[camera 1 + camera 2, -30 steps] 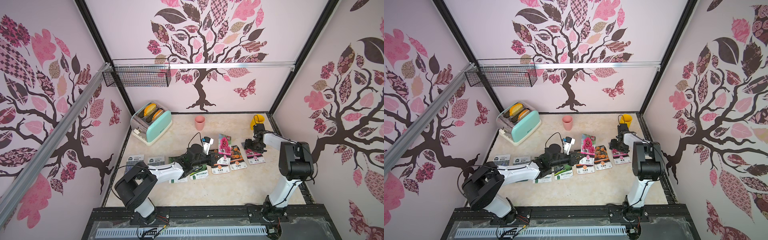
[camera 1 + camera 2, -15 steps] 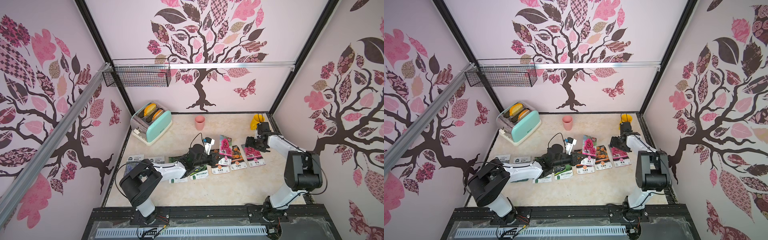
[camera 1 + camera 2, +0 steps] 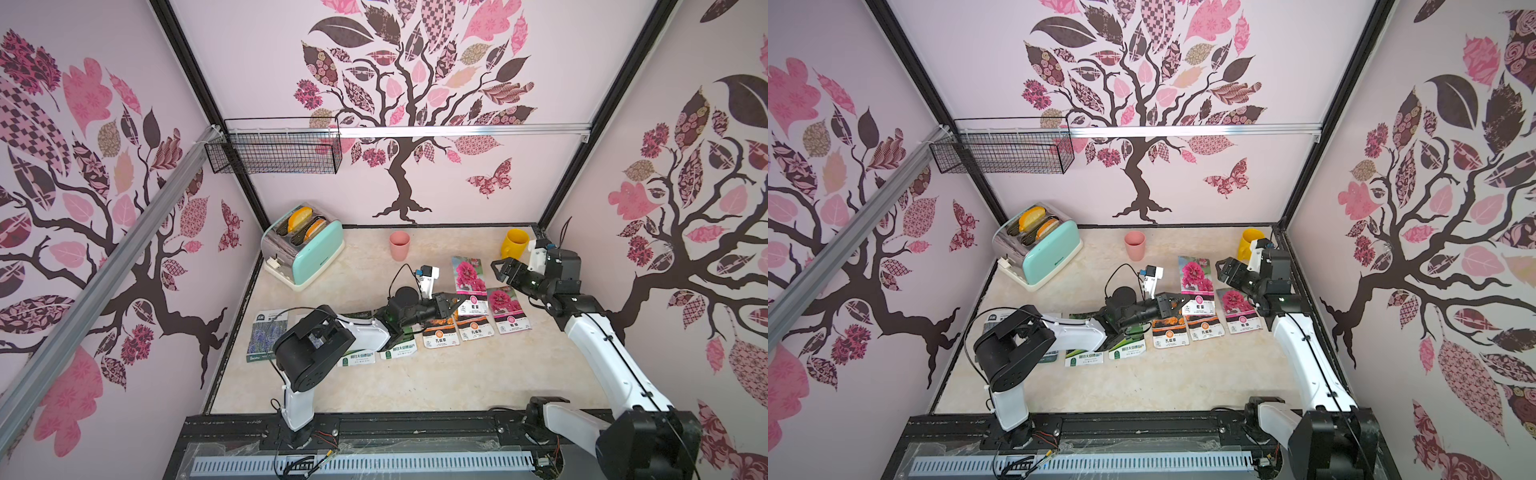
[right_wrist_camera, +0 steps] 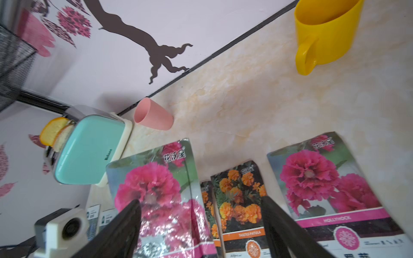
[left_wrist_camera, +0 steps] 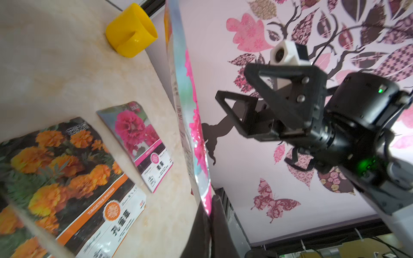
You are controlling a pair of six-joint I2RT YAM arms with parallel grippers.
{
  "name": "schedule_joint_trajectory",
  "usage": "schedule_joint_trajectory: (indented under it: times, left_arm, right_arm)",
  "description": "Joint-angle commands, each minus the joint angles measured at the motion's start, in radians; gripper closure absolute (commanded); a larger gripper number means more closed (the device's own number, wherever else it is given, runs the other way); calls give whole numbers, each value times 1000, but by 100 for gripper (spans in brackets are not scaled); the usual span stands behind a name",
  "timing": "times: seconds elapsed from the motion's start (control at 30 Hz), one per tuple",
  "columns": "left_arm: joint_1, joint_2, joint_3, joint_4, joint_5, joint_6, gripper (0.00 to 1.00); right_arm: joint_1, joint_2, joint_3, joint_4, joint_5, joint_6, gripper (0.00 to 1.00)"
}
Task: Arrange the seed packets in a row
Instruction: Place the seed packet at the center of the board.
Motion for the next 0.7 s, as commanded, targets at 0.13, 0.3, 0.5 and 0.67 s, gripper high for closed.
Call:
schedule_joint_trajectory:
  times: [0.13,0.3,0.5,0.67]
  left_arm:
    - [24,71,122,252,-50,-112,100]
    - [47,143,217,281,-56,-145,100]
    - [78,222,290,307,-59,-193,100]
    - [86,240,326,316,-51,-209,100]
  right_arm:
    - [-5,-162,-43,49,-153,139,17]
    - [-5,-229,-53,29,-174,156,18]
    - [-5,-267,-98,63,-236,221,20]
    - [-5,-263,-151,116,-279,268,22]
